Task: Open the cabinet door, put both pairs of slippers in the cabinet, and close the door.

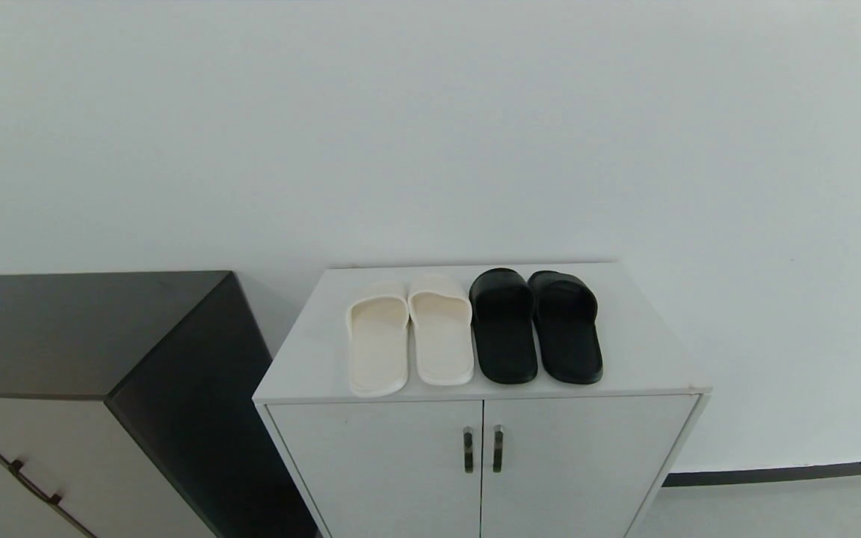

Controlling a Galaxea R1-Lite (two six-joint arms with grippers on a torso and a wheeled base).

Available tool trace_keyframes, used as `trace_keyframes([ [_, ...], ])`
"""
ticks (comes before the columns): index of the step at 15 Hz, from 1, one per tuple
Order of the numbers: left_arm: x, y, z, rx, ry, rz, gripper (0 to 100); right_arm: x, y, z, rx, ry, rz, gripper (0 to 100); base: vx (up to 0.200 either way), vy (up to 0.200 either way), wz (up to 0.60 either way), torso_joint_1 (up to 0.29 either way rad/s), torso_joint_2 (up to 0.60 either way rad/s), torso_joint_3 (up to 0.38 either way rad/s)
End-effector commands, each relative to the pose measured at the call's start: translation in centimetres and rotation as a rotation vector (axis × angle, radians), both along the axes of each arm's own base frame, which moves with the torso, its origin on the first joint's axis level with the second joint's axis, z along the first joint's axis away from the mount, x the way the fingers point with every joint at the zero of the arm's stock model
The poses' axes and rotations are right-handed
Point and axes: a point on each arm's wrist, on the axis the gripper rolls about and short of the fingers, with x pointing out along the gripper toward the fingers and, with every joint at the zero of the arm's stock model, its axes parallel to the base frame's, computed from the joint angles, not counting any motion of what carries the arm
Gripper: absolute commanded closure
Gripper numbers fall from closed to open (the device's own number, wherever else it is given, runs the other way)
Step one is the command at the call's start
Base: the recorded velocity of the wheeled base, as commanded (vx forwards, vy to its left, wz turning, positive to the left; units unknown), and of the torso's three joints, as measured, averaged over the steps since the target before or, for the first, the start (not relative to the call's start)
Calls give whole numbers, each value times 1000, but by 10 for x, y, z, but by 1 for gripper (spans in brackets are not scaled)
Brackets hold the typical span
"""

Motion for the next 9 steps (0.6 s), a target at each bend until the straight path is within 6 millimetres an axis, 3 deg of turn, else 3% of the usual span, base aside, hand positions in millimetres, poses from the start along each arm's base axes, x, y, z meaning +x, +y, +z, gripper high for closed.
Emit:
trace_keyframes([
  [1, 0, 0, 0, -1, 0, -1, 100, 64, 4, 4, 28, 276, 163, 0, 0, 0, 0, 0, 0, 0],
  [2, 0, 0, 0, -1, 0, -1, 100, 73, 6, 7, 25, 285, 190, 0, 0, 0, 0, 0, 0, 0],
  [4, 0, 0, 0, 7, 1, -6, 100, 117, 22, 13, 4, 330, 323, 0, 0, 0, 0, 0, 0, 0],
  [6, 0, 0, 0, 10, 1, -6, 100, 154, 47, 15, -33, 346, 365, 0, 0, 0, 0, 0, 0, 0],
  [9, 0, 0, 0, 15, 3, -6, 100, 190, 90, 17, -11, 378, 314, 0, 0, 0, 0, 0, 0, 0],
])
